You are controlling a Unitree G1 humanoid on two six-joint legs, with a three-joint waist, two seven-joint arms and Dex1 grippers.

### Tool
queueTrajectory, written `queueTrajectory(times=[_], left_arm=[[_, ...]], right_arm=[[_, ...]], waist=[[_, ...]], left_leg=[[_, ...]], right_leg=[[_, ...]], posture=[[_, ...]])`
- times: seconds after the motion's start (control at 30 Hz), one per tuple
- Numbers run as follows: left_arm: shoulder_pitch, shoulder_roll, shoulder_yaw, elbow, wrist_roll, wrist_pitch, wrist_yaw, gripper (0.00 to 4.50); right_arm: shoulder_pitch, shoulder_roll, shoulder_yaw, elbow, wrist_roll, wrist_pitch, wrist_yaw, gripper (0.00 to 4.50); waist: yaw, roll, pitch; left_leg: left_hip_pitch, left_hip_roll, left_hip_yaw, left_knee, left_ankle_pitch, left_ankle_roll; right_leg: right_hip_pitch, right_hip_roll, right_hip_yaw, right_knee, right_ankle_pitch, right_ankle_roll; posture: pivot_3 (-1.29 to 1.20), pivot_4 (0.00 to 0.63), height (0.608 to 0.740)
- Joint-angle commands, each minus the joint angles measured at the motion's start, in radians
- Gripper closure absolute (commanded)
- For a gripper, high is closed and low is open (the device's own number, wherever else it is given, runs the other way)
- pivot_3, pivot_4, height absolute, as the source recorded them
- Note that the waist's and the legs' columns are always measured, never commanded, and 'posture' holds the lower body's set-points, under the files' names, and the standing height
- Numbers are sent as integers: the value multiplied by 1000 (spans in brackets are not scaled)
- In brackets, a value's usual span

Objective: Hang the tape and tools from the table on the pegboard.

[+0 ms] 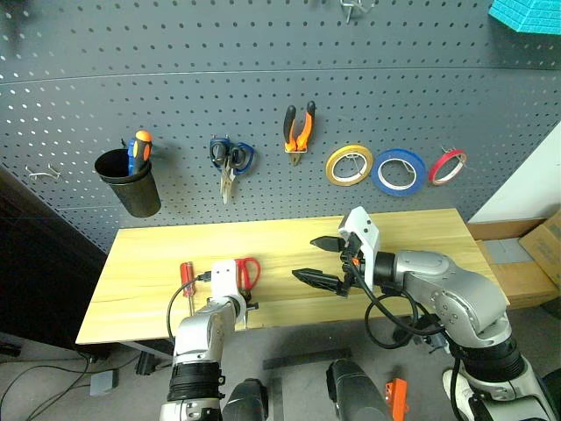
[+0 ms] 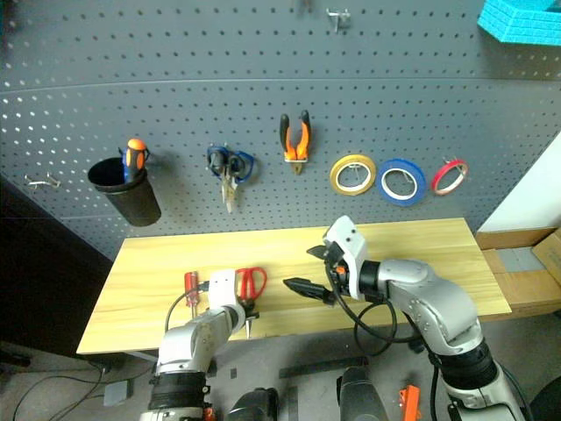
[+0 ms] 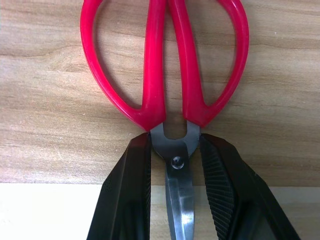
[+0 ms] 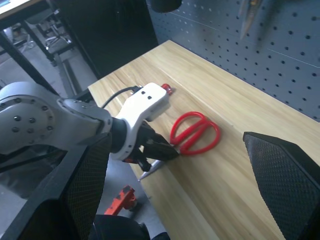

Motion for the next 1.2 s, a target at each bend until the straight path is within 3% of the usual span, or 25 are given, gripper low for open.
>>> queueTrajectory(times=[0.03, 0.3, 0.6, 0.83, 1.2], left_arm=[[39, 48, -38, -68, 25, -102, -44, 3380], [173, 188, -128, -227, 106, -456, -156, 3380], [334, 255, -132, -423, 230, -791, -140, 3380], [283, 246, -87, -537, 245, -801, -125, 3380], [80, 236, -85, -451, 250, -724, -128, 3380]], right_arm=[[-6, -12, -9, -44, 13, -19, -3, 0], [14, -66, 44, -52, -49, -113, 11, 0], [15, -88, 101, -32, -148, -270, 21, 0], [-24, -26, 76, -3, -156, -302, -5, 0], [-81, 20, 74, 48, -175, -324, -15, 0]], waist=[[-7, 0, 0], [-12, 0, 0], [-9, 0, 0], [-8, 0, 0], [-7, 0, 0]], left_leg=[[0, 0, 0, 0, 0, 0], [-1, 0, 1, -1, 0, 0], [-1, 1, 3, -2, 0, 0], [0, 0, 3, -2, 0, 0], [0, 0, 3, -4, 0, 0]], right_leg=[[0, 0, 0, 0, 0, 0], [-1, 0, 1, -1, 0, 0], [-2, -1, 2, -2, -3, -5], [-1, -1, 2, -1, -3, -6], [-2, -1, 2, -1, 0, 0]], posture=[[-257, 163, 740], [-257, 163, 740], [-235, 169, 740], [-217, 164, 740], [-220, 162, 740]])
